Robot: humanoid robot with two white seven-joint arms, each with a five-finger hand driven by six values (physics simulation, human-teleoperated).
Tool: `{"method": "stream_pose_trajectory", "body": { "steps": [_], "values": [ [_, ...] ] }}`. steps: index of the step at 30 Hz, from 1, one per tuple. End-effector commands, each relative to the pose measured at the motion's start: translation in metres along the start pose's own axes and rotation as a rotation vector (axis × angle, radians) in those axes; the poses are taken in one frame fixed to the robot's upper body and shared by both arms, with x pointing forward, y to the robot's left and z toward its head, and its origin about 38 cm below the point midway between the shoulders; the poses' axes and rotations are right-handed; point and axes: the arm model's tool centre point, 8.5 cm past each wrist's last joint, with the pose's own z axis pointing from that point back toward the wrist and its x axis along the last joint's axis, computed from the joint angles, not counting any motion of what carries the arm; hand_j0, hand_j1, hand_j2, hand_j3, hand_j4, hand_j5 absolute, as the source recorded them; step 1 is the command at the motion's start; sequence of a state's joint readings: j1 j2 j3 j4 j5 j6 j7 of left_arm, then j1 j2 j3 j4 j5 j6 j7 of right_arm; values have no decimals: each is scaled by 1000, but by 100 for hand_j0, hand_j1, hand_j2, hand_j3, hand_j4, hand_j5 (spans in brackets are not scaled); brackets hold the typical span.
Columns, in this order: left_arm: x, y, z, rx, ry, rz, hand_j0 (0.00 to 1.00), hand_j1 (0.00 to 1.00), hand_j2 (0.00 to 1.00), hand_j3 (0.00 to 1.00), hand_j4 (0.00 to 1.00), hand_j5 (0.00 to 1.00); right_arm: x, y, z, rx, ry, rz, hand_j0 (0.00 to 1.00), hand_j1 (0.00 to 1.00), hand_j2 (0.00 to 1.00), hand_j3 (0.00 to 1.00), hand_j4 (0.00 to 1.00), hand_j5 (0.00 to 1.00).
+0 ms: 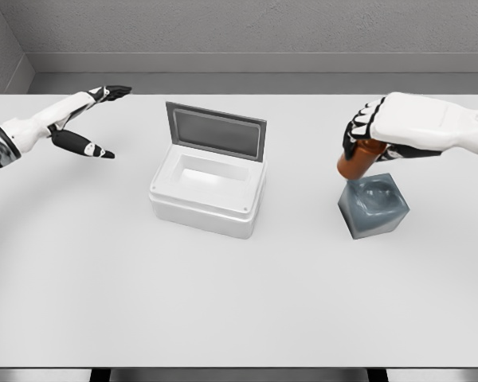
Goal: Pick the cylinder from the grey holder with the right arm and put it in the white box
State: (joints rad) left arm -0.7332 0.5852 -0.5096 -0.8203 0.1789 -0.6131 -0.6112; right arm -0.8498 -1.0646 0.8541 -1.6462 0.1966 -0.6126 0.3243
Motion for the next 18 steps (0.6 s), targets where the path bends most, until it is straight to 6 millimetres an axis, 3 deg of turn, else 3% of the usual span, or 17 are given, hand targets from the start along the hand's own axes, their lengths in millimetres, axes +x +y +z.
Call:
{"method": "stream_pose_trajectory", "body": {
  "steps": [1,18],
  "values": [
    [0,1,0,7,-2,8,100,100,100,100,100,100,3,-1,-5,-12,-16,-5,45,45,45,45,45,45],
    [-1,-2,-1,0,2,8,100,100,100,100,100,100,14,-7,-30,-54,-79,-5,45,45,45,45,45,45]
  ]
}}
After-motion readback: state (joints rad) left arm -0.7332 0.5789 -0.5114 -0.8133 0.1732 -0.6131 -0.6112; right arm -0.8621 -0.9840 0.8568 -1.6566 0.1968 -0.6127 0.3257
